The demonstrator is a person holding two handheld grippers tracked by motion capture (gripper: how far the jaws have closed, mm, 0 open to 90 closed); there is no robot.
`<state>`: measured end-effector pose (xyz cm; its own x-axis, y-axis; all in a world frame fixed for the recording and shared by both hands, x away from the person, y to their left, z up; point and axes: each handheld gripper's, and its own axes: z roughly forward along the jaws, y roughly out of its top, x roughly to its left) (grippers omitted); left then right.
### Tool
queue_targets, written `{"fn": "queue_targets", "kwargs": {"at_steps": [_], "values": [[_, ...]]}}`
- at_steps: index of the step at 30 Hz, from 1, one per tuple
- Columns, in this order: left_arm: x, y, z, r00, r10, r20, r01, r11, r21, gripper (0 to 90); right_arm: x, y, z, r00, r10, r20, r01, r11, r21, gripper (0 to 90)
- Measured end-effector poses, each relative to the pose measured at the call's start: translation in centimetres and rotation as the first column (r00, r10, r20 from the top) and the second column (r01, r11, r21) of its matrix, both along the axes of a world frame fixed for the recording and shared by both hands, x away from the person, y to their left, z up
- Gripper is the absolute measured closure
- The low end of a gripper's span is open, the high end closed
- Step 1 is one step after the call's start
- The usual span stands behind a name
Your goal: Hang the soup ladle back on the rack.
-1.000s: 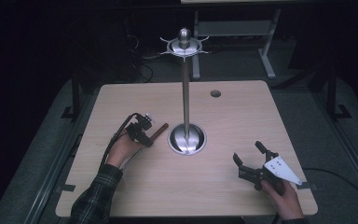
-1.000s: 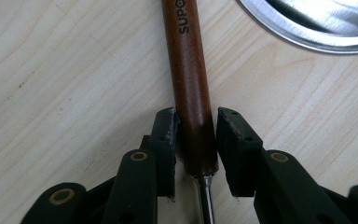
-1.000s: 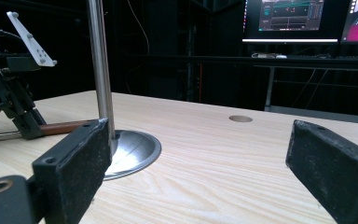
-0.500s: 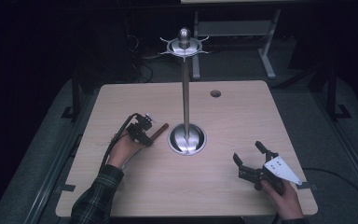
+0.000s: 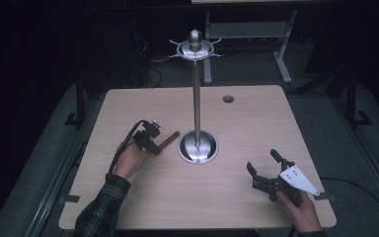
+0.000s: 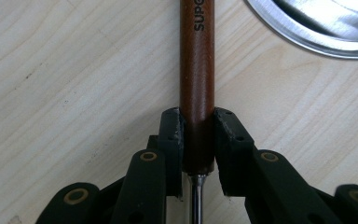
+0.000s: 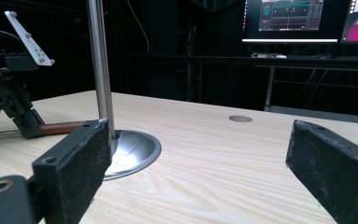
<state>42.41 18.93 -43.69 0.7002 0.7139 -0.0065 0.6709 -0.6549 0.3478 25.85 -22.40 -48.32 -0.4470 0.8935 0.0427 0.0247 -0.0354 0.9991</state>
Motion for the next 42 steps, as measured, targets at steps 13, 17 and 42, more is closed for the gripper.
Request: {"fn": "queue_targets", "kwargs": {"at_steps": [13, 17, 42], "values": [[-1.4, 2.0, 2.8, 0.998, -0.037, 0.051, 0.044, 0.9871, -0.154, 73.8, 0.0, 0.0, 0.0, 1.0, -0.001, 0.001, 0.001, 1.0, -0.002, 6.3], [-2.0, 2.4, 3.8, 0.9964, -0.033, 0.079, 0.049, 0.9768, -0.209, 73.8, 0.0, 0.0, 0.0, 1.0, -0.001, 0.001, 0.001, 1.0, -0.001, 6.3], [-5.1, 5.9, 9.7, 0.975, -0.035, 0.219, 0.129, 0.8934, -0.43, 73.9, 0.0, 0.0, 0.0, 1.0, -0.001, 0.001, 0.001, 1.0, -0.002, 6.3]]}}
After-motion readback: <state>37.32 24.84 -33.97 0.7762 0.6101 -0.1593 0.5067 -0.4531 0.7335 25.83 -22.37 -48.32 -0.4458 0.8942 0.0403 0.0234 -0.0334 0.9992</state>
